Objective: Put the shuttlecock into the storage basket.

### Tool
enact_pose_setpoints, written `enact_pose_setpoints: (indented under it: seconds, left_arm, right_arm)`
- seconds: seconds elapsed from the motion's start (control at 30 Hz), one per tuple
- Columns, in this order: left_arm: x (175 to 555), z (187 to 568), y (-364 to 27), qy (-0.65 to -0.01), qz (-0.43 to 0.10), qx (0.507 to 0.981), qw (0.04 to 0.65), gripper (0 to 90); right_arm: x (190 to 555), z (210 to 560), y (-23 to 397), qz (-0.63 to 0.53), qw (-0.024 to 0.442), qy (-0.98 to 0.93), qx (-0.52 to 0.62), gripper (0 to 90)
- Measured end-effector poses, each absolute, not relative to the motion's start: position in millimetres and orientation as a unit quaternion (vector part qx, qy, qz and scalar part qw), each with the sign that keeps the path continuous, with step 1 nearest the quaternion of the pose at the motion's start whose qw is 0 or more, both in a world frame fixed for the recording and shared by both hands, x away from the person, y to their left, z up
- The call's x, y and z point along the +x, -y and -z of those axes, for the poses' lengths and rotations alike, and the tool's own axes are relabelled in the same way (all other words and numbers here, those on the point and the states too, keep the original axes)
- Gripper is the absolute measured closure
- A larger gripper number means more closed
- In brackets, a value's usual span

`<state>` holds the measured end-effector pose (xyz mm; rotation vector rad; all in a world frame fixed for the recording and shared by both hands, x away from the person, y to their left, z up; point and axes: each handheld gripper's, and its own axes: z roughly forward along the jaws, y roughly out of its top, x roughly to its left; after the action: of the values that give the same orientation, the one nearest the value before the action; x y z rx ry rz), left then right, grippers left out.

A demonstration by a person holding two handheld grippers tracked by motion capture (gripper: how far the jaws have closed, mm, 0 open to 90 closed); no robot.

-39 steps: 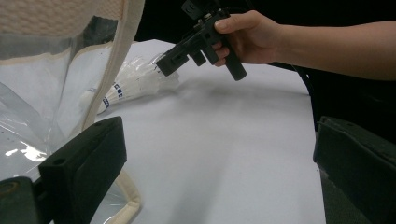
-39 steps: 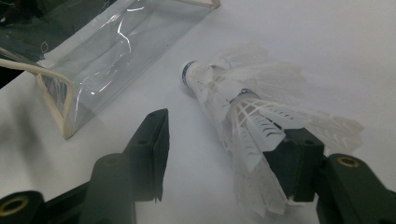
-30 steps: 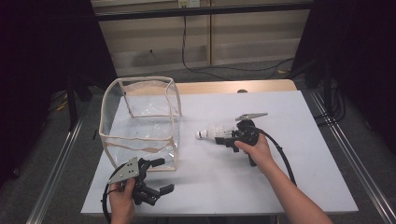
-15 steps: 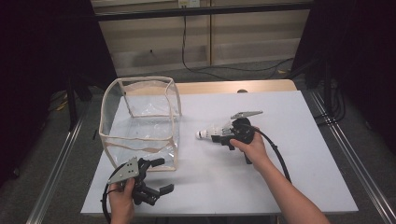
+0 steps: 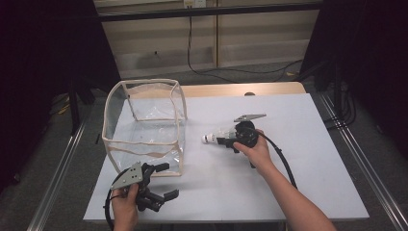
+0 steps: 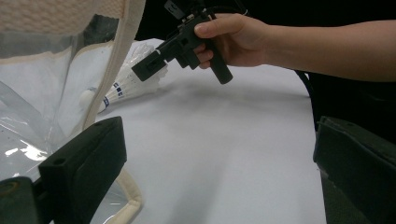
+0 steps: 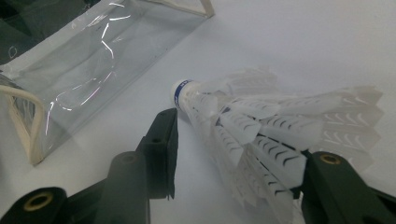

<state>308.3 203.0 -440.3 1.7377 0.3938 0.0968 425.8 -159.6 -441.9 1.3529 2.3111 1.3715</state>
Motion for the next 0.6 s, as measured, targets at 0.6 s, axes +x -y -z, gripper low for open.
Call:
enact_pose_setpoints:
  seconds: [0.6]
  left_arm:
    - [308.1, 440.5, -203.4, -0.173, -0.042, 0.757, 0.628, 2.8]
  right_arm:
    - [429.2, 451.0, 151.7, -0.433, 0.098, -0.775, 0.450, 71.2]
